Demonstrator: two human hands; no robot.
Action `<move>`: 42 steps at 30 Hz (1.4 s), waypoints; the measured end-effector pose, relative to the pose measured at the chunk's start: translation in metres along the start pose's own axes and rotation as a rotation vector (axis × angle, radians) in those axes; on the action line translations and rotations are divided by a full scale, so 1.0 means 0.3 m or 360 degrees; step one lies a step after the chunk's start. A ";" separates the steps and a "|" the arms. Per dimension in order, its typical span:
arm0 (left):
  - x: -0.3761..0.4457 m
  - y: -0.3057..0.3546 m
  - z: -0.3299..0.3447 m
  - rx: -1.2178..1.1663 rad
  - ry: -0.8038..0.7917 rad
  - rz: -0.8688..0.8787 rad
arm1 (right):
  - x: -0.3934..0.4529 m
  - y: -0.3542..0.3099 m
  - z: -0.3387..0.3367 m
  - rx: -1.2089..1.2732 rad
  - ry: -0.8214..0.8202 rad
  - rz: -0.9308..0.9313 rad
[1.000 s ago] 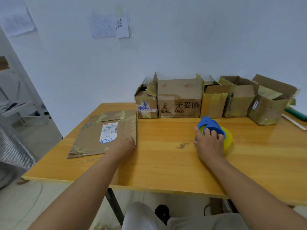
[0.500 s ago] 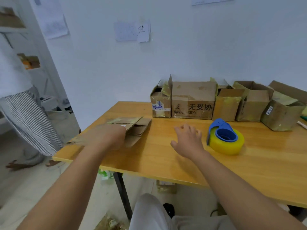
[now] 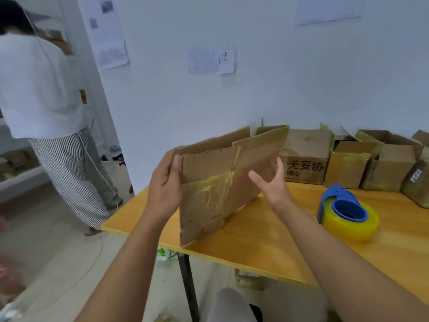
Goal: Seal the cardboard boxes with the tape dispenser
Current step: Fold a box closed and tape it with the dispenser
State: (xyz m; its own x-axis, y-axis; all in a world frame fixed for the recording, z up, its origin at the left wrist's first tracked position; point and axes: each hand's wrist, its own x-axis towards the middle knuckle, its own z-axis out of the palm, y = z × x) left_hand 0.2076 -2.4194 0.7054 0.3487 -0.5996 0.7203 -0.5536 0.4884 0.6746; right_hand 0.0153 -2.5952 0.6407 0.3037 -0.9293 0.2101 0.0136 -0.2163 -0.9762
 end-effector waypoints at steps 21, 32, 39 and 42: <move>0.086 -0.088 0.142 -0.0015 0.1016 -0.0355 | -0.037 -0.037 -0.127 -0.0080 0.0406 -0.0163; 0.014 -0.066 0.290 0.0020 -0.0027 -0.0487 | -0.174 -0.048 -0.227 -0.0184 0.0688 -0.0257; -0.046 -0.052 0.336 -0.0099 -0.0054 -0.0305 | -0.217 -0.038 -0.255 -0.0219 0.0598 -0.0277; -0.036 -0.044 0.330 -0.0133 -0.0027 -0.0248 | -0.235 -0.048 -0.272 -0.0212 0.0481 -0.0334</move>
State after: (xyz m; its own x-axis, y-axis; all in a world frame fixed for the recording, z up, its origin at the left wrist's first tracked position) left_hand 0.1363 -2.4819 0.6727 0.4124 -0.6824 0.6035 -0.4286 0.4392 0.7895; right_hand -0.0841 -2.5510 0.6443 0.0128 -0.9027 0.4301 -0.0841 -0.4296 -0.8991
